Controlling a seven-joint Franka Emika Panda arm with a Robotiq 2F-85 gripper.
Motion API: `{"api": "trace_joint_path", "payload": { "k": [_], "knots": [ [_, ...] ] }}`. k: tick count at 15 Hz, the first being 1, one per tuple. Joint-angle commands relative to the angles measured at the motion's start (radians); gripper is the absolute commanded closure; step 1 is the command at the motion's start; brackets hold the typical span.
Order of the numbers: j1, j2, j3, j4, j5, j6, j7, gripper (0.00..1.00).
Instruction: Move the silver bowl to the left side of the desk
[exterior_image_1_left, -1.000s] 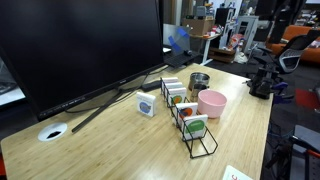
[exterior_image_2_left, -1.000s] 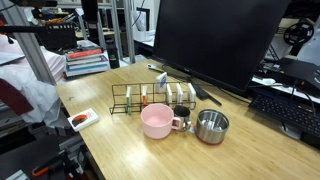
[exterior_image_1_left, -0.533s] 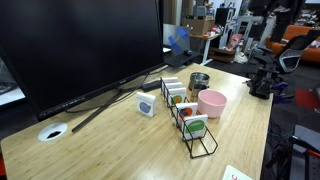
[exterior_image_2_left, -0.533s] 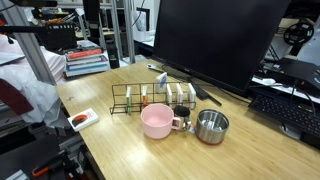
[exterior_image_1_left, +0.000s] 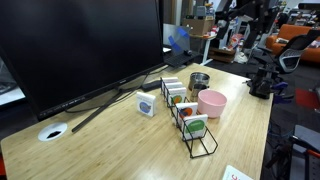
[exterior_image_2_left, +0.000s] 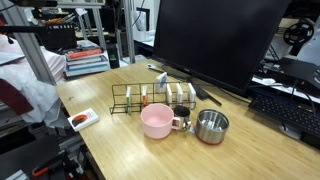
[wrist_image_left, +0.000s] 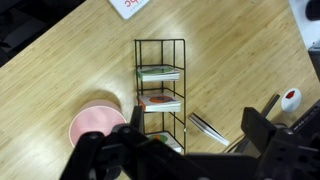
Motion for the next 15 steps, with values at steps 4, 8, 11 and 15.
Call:
{"api": "trace_joint_path", "payload": {
  "k": [4, 8, 11, 15],
  "knots": [
    [-0.006, 0.012, 0.006, 0.006, 0.001, 0.016, 0.035, 0.0],
    [-0.03, 0.05, 0.019, 0.02, -0.033, 0.068, 0.116, 0.0],
    [-0.069, 0.148, 0.003, 0.047, -0.094, 0.205, 0.23, 0.0],
    [-0.101, 0.298, -0.05, 0.113, -0.162, 0.281, 0.334, 0.0]
  ]
}}
